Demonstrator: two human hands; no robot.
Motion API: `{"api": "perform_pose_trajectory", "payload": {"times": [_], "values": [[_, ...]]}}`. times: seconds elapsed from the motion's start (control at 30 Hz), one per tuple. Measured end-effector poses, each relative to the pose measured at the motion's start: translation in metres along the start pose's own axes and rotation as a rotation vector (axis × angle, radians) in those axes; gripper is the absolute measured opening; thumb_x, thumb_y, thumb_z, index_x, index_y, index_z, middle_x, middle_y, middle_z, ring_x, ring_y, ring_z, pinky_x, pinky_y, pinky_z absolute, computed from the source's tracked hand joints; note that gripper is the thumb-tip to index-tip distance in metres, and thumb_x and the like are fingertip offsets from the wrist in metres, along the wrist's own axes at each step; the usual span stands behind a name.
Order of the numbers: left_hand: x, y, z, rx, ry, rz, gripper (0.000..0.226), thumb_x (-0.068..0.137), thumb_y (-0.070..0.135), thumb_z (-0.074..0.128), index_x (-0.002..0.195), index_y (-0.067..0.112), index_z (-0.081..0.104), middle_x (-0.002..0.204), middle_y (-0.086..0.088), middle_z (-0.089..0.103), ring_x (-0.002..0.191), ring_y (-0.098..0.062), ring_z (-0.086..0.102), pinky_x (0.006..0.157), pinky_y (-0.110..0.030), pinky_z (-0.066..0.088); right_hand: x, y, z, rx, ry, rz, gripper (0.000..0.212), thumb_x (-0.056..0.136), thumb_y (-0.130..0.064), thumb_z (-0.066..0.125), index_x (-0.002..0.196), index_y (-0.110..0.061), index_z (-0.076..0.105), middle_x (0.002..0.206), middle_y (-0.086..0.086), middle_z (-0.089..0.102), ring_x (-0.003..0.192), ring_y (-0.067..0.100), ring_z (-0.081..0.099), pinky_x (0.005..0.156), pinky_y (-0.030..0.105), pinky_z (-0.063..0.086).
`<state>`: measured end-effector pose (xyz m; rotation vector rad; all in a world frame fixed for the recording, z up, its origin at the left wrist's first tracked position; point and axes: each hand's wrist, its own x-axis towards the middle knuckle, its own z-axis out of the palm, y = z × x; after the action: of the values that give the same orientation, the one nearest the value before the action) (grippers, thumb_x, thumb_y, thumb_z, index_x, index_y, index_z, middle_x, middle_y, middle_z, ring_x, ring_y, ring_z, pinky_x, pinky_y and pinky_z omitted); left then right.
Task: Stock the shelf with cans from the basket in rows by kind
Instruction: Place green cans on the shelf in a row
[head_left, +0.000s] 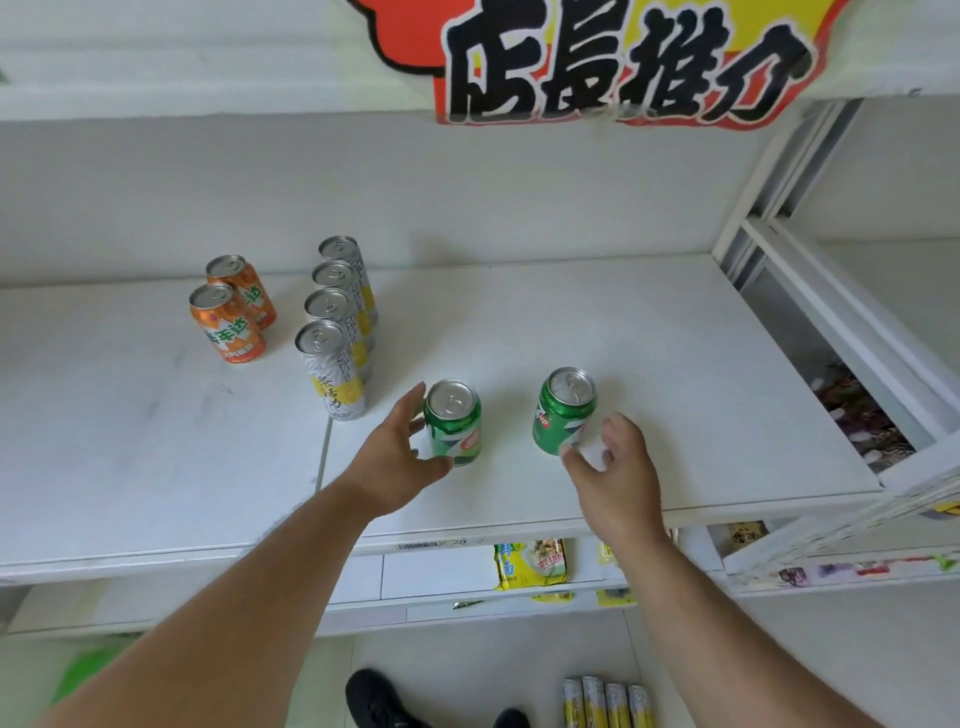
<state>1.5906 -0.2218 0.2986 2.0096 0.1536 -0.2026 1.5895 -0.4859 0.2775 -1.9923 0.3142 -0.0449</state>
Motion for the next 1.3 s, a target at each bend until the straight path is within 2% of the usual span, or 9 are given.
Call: {"api": "perform_pose_trajectory", "payload": {"times": [0.07,0.17,0.37,0.47,0.57,0.73,0.93,1.17,1.3], "values": [[-0.009,-0.007,0.007,-0.055,0.057,-0.044,0.095,0.083,0.006,0.078,0.157,0.024,0.021,0.146,0.012,0.041,0.131,-0.010,0.046,0.099,-0.028,0.048,-0.029,-0.002,-0.003,0.032,0.165,-0.160,0.046,0.089,-0.016,0.076,0.131,-0.016,0.057,0.126,0.001,0.066,0.114,0.018,0.065,0.101,0.039,0.054],[-0.021,-0.011,0.020,-0.101,0.210,-0.085,0.074,0.089,0.006,0.070,0.152,0.021,0.034,0.142,0.007,0.050,0.125,-0.010,0.053,0.082,-0.009,0.044,-0.052,-0.014,0.008,0.086,-0.015,-0.228,0.028,0.091,-0.009,0.071,0.114,-0.023,0.064,0.109,-0.006,0.070,0.101,0.010,0.068,0.090,0.030,0.057],[-0.031,0.002,0.041,-0.130,0.397,-0.057,0.049,0.090,0.000,0.057,0.136,0.017,0.054,0.127,0.005,0.062,0.118,-0.009,0.058,0.080,-0.003,0.041,-0.027,-0.031,0.046,0.090,-0.416,-0.016,0.047,0.101,-0.014,0.054,0.147,-0.023,0.051,0.144,-0.010,0.056,0.134,0.002,0.053,0.115,0.031,0.042],[-0.033,0.003,0.044,-0.188,0.364,-0.057,0.051,0.091,-0.004,0.054,0.135,0.021,0.055,0.123,0.015,0.063,0.116,0.001,0.059,0.079,0.004,0.040,-0.014,-0.035,0.063,0.059,-0.501,-0.012,0.054,0.100,-0.025,0.048,0.154,-0.028,0.044,0.148,-0.021,0.046,0.141,0.001,0.046,0.120,0.030,0.035],[-0.033,0.000,0.042,-0.180,0.277,-0.058,0.061,0.093,-0.005,0.052,0.143,0.029,0.049,0.128,0.026,0.058,0.117,0.018,0.051,0.094,0.001,0.037,-0.012,-0.038,0.072,0.065,-0.526,-0.048,0.049,0.099,-0.026,0.043,0.148,-0.032,0.051,0.141,-0.017,0.063,0.133,-0.001,0.054,0.116,0.029,0.039],[-0.023,0.002,0.033,-0.161,0.140,-0.080,0.067,0.096,-0.003,0.049,0.154,0.027,0.035,0.144,0.017,0.052,0.132,0.003,0.048,0.113,-0.020,0.034,-0.011,-0.044,0.071,0.110,-0.444,-0.051,0.040,0.108,-0.021,0.042,0.145,-0.032,0.056,0.134,-0.016,0.065,0.121,0.000,0.058,0.096,0.016,0.040],[-0.021,0.001,0.027,-0.201,0.086,-0.125,0.056,0.102,0.006,0.047,0.154,0.020,0.035,0.146,0.005,0.051,0.134,-0.006,0.047,0.113,-0.023,0.034,-0.010,-0.045,0.080,0.105,-0.352,-0.001,0.035,0.109,-0.027,0.041,0.138,-0.028,0.061,0.087,-0.020,0.056,0.070,-0.006,0.045,0.070,0.020,0.039],[-0.023,-0.002,0.019,-0.152,-0.039,-0.053,0.057,0.099,-0.002,0.043,0.151,0.021,0.042,0.143,0.008,0.055,0.129,0.000,0.048,0.101,-0.007,0.031,-0.018,-0.050,0.086,0.134,-0.295,0.042,0.034,0.106,-0.014,0.042,0.112,-0.039,0.063,0.061,-0.029,0.057,0.064,0.000,0.046,0.065,0.021,0.037],[-0.015,-0.006,0.015,-0.164,-0.026,-0.035,0.056,0.099,0.000,0.044,0.149,0.024,0.044,0.135,0.011,0.057,0.121,0.003,0.050,0.101,-0.012,0.033,-0.012,-0.052,0.095,0.156,-0.274,0.068,0.035,0.102,-0.015,0.043,0.101,-0.039,0.069,0.071,-0.030,0.061,0.068,0.005,0.048,0.076,0.030,0.039]]}}
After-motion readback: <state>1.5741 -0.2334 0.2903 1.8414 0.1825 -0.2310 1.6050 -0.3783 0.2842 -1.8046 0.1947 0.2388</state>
